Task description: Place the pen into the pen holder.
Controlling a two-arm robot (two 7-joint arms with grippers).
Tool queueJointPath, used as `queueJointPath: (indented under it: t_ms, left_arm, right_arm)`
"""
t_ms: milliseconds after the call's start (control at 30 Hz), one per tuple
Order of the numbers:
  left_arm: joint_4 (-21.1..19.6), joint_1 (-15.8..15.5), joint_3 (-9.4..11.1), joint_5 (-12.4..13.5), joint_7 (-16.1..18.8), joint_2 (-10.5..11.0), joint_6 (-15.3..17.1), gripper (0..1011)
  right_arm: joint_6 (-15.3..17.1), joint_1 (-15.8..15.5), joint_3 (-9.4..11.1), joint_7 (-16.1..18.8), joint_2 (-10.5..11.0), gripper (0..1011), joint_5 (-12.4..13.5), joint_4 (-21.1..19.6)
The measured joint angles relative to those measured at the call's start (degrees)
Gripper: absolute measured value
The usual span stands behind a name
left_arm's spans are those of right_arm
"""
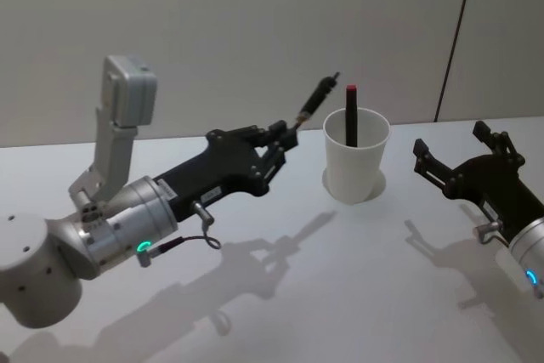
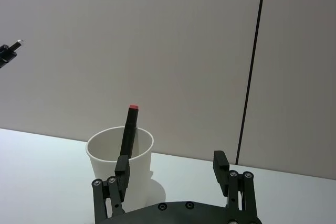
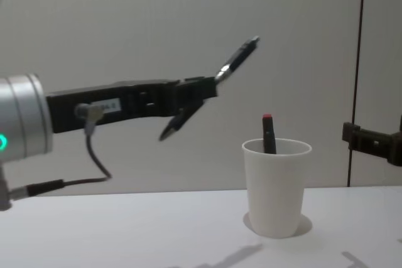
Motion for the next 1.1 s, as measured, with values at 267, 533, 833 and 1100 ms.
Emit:
queueJointPath:
  t_ms: [267, 533, 833, 1100]
  left_arm:
    - [0.77, -1.47, 0.93, 0.35, -2.63, -1.70, 1.00, 128]
    - [1.25, -2.41, 1.56, 0.59, -3.78, -2.79, 1.78, 128]
    - [1.52, -2.93, 1.90, 0.71, -4.41, -3.37, 2.22, 128]
    - [1.63, -3.15, 2.04, 0.77, -4.69, -3.62, 2.38, 128]
  right_arm:
    - [0.00, 0.00, 0.00, 0.00, 0.00, 1001, 0.00, 0.00]
    - [0.00, 0.00, 0.00, 0.00, 0.00, 1001, 0.00, 0.00]
    - [0.10, -0.06, 0.25, 1.33, 0.28, 1001, 1.13, -0.34]
    - [0.80, -0.86, 1.25, 5.04, 1.47, 1001, 6.58, -1.96]
